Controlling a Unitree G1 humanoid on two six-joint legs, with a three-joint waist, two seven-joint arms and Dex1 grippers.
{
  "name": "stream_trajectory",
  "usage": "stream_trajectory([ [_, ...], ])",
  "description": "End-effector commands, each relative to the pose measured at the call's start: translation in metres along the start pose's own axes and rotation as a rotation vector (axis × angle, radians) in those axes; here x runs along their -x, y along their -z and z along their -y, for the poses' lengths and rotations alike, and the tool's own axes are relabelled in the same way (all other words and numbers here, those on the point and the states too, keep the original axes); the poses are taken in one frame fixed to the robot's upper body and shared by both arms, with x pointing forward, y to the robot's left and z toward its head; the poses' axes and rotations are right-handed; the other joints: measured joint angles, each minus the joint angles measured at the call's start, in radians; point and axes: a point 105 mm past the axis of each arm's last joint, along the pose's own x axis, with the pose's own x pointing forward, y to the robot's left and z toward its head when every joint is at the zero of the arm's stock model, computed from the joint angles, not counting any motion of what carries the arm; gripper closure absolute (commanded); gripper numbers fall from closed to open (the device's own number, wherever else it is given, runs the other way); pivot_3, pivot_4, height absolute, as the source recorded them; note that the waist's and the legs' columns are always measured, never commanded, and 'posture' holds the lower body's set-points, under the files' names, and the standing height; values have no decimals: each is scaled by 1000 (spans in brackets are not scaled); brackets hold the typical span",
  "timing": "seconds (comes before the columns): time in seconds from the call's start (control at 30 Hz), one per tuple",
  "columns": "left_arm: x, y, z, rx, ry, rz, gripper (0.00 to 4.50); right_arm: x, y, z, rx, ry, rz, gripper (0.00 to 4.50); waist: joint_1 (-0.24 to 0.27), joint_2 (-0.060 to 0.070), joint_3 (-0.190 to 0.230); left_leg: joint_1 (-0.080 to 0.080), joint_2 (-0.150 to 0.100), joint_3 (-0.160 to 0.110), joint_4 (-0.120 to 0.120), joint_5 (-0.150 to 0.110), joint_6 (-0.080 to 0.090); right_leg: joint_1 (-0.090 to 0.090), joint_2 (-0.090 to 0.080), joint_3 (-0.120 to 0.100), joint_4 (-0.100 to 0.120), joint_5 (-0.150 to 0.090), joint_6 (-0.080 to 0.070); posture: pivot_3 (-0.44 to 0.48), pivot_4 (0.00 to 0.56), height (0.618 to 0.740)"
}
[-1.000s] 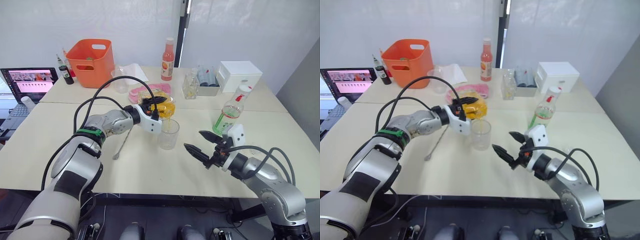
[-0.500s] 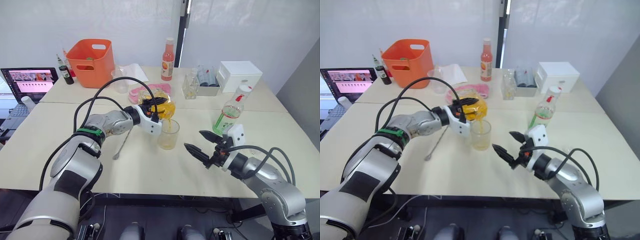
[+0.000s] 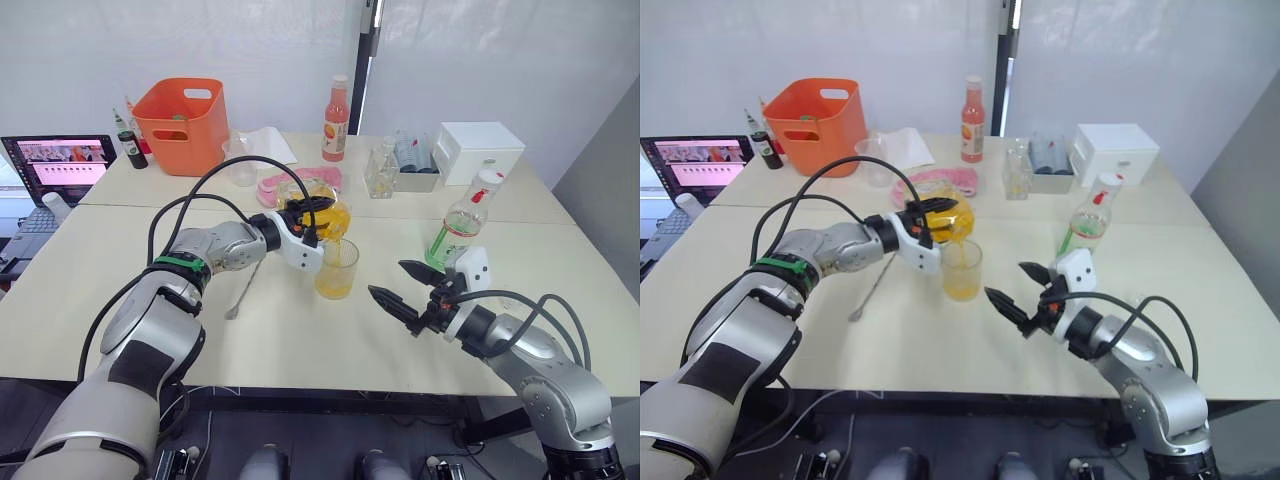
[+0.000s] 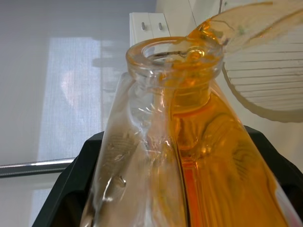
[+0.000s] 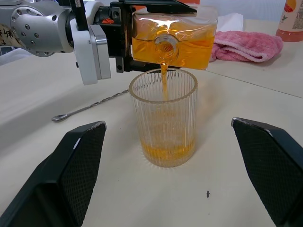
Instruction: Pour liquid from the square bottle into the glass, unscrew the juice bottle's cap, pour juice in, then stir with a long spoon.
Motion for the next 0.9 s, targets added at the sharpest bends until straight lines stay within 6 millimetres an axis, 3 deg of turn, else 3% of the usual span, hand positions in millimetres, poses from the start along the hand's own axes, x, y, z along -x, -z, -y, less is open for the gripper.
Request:
stream_trajectory([
  [0.03,-4,3,-51,-39,-159,0,1690,0,-13,-6,24,-23,43,0,0,0,0,0,0,0,0,0,0,0,0,0,0,0,0,0,150,715],
  [0.43,-4,5,-40,307,-123,-5,1690,1,-10,-1,24,-1,34,0,-1,0,0,0,0,0,0,0,0,0,0,0,0,0,0,0,150,715],
  [0.57,3,16,-48,495,-172,-27,1690,-1,-11,2,26,4,34,0,-2,0,0,0,0,0,0,0,0,0,0,0,0,0,0,0,150,715],
  [0.8,28,47,-75,828,-332,-46,1690,-3,-18,5,28,1,50,0,-9,0,0,0,0,0,1,0,0,-1,0,0,1,0,0,0,150,715],
  [0.9,57,70,-83,978,-431,-90,1690,-2,-19,7,34,0,46,0,-12,0,0,0,0,-1,1,0,0,0,0,0,5,0,0,0,150,715],
])
